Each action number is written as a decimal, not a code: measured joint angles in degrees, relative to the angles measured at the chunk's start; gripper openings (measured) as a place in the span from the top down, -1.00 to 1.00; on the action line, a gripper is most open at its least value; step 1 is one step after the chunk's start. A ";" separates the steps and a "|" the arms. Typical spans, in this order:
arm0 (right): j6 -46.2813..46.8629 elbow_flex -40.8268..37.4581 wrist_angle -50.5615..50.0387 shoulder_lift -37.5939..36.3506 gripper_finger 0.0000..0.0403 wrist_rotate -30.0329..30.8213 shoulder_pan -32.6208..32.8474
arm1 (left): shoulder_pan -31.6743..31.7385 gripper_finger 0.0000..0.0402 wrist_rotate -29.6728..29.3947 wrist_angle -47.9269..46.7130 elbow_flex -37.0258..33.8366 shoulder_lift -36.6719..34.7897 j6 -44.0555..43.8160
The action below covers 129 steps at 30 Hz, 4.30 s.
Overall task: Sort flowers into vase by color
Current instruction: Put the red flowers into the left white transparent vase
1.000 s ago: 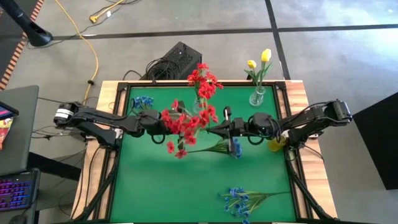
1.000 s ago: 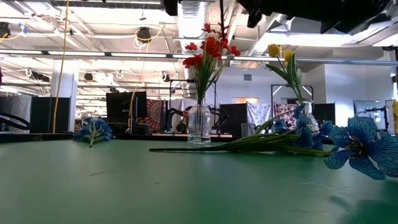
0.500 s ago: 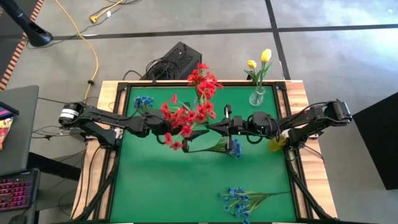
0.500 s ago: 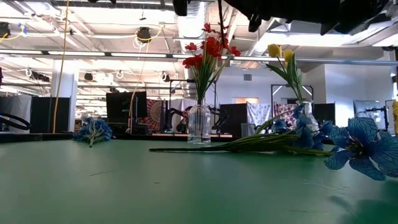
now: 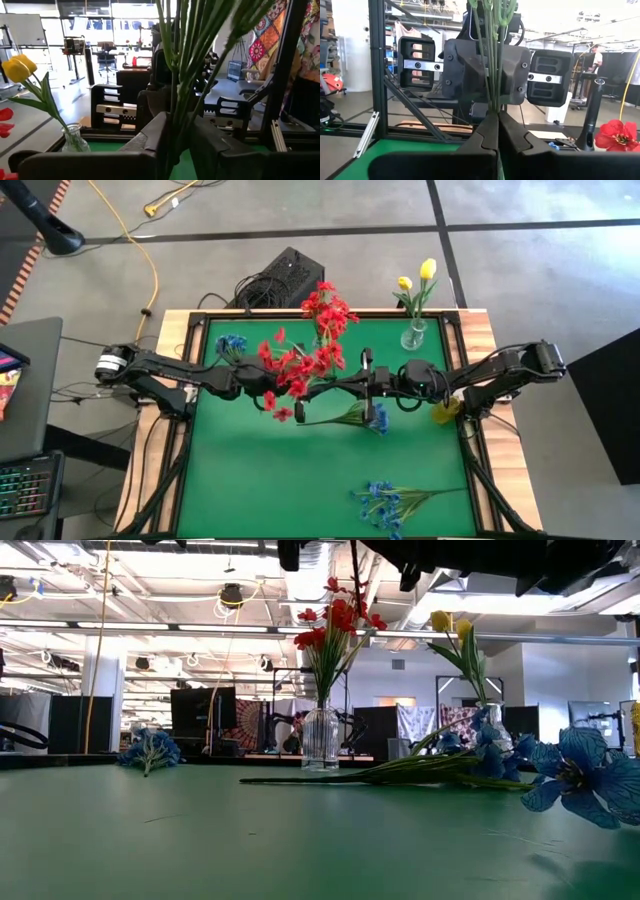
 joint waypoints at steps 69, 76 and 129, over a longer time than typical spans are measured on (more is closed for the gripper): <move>7.55 0.00 -33.21 -9.35 -0.34 -0.02 1.28 | 26.33 1.00 -2.63 25.55 -17.73 2.24 -7.34; 7.50 0.00 -33.73 -9.35 -0.34 -0.02 1.20 | 27.69 1.00 -0.42 25.83 -17.73 2.36 -8.81; 6.05 0.00 -34.07 -9.35 -0.34 0.00 1.14 | 27.87 1.00 1.33 29.80 -17.59 5.62 -8.03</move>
